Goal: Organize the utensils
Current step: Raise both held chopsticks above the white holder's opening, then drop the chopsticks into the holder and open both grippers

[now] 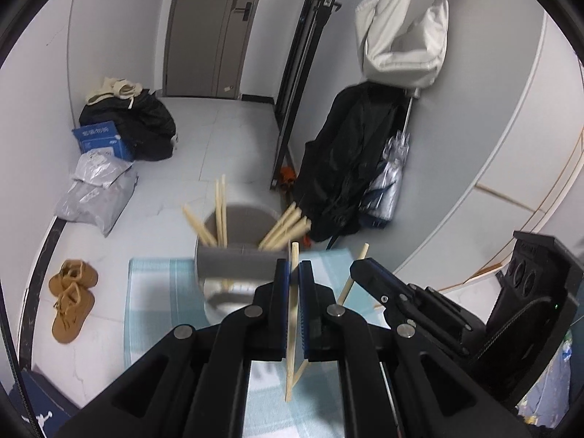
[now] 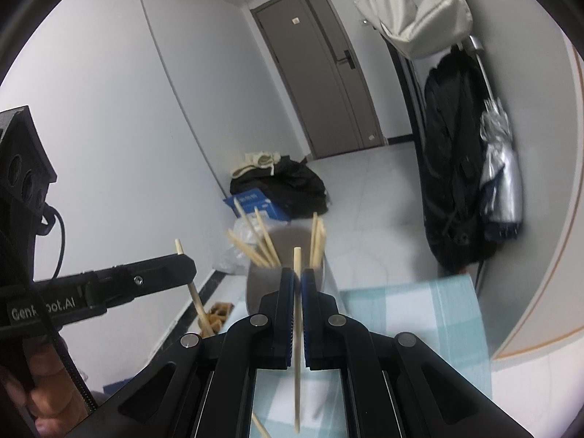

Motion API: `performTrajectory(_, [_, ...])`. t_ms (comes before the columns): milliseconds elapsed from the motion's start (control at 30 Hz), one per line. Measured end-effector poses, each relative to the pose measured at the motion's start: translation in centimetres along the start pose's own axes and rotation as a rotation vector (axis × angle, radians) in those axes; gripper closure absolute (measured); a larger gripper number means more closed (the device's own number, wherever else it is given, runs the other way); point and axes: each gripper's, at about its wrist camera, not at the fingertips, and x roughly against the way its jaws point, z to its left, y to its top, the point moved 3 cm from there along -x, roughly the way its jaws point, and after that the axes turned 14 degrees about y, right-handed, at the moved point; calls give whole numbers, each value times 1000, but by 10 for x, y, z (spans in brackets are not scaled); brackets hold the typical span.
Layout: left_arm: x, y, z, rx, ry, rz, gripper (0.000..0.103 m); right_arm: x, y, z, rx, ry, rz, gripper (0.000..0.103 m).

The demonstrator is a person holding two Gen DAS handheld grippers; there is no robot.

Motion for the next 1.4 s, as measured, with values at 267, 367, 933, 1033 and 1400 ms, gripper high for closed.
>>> performTrajectory(267, [4,72,13,23,-11,-81,101,-10,70,-4,19,24,-66,100])
performTrajectory(367, [2,92,17,32,-1,-109,101,-18,98,-5,32,31,-98,100])
performTrajectory(933, [-48,86,35,23,49,-221,101,-88,113,-29,72,28,-121,100])
performTrajectory(1033, [-52,81,36,33,21,-213,101,-90,101,-29,86,24,-110,100])
performTrajectory(1400, [-65,57,25,3,75,-135,101,-92,71,-24,105,26,-18,97])
